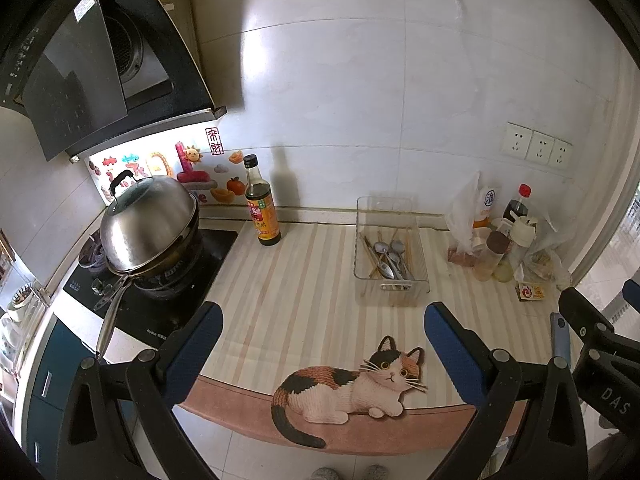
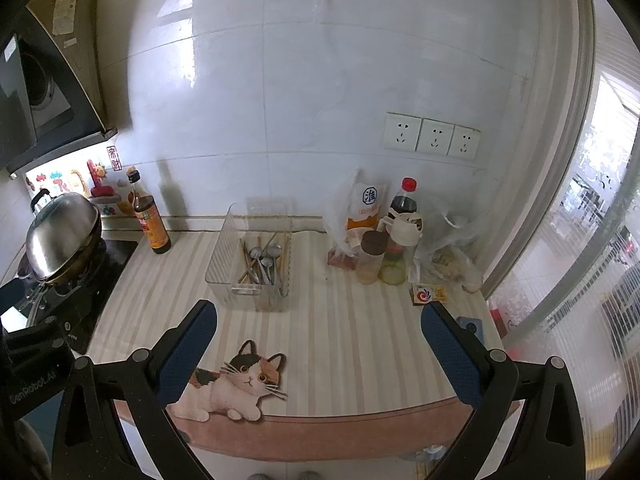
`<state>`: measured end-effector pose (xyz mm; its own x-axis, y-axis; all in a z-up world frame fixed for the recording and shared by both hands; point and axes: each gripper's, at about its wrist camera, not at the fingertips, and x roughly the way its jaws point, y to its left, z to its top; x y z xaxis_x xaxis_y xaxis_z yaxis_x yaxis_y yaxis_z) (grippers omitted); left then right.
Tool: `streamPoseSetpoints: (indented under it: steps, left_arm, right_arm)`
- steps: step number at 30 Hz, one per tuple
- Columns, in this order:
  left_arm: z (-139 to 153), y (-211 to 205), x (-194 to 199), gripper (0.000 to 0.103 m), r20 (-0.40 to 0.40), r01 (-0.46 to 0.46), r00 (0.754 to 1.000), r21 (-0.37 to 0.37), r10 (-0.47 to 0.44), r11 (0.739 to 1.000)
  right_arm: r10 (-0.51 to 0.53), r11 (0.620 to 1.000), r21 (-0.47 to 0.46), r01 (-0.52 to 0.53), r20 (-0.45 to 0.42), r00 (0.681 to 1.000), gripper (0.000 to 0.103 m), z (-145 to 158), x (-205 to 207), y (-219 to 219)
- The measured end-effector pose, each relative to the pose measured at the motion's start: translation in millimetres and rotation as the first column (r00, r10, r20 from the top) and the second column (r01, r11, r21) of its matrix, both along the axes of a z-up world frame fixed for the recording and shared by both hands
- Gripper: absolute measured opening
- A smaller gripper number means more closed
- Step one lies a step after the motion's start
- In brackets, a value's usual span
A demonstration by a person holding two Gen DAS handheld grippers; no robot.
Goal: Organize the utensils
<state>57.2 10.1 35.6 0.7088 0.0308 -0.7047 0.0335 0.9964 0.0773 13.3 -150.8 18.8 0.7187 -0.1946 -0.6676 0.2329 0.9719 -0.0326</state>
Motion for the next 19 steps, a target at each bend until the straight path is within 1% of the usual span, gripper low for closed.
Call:
streamPoseSetpoints:
  steps: [13, 19]
  left_arm:
    - [0.0, -1.0, -0.1, 0.103, -0.001, -0.004, 1.0, -0.001, 0.004, 1.0]
    - [0.0, -1.9, -1.0, 0.103, -0.002, 0.007, 1.0, -0.012, -0.007, 1.0]
  right_arm:
    - [-0.001, 1.0, 0.0, 0.001, -0.001, 1.0, 0.103, 1.5, -1.1, -1.0]
    - [0.003, 1.0, 0.001, -0.003, 0.0, 1.0, 0.103, 1.0, -1.3, -1.6]
